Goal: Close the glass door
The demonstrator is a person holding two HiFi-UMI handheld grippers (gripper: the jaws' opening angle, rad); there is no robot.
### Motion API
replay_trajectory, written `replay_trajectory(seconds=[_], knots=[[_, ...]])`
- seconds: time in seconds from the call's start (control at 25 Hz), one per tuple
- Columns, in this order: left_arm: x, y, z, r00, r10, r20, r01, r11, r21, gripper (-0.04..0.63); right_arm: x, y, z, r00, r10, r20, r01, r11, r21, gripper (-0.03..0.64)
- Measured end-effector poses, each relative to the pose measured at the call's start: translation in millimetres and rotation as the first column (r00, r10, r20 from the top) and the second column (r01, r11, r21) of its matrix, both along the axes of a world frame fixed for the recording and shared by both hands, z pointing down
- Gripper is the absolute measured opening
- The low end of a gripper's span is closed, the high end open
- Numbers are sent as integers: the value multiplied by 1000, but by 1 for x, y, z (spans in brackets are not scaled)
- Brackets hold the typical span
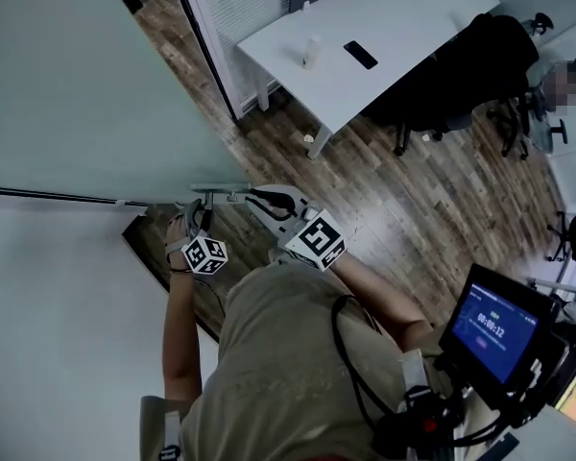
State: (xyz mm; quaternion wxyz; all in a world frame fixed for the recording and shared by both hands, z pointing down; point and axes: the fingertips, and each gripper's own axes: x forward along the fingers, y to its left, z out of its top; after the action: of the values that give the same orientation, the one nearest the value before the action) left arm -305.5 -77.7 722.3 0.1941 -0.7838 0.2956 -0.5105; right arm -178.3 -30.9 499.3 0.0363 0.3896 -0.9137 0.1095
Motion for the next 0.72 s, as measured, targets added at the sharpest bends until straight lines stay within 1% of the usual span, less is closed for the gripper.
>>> replay_trajectory(seconds=[0.24, 0.4, 0.6, 0.72], knots=[[5, -6, -2, 1000, -16, -24, 15, 1000, -2, 184, 1, -2, 0, 1000, 0, -4, 0, 1000, 3, 44], [5, -10, 0, 999, -40, -26, 39, 999, -11, 184, 2, -5, 0, 1000, -10, -3, 10, 1000, 13, 44], [-3, 0, 16, 996, -82, -24, 82, 997, -7, 184, -2, -2, 5, 998, -57, -22, 58, 998, 38, 44], [-5, -10, 21, 994, -113, -14, 113, 994, 5, 184, 3, -18, -1, 995, -91, -40, 93, 994, 55, 44]])
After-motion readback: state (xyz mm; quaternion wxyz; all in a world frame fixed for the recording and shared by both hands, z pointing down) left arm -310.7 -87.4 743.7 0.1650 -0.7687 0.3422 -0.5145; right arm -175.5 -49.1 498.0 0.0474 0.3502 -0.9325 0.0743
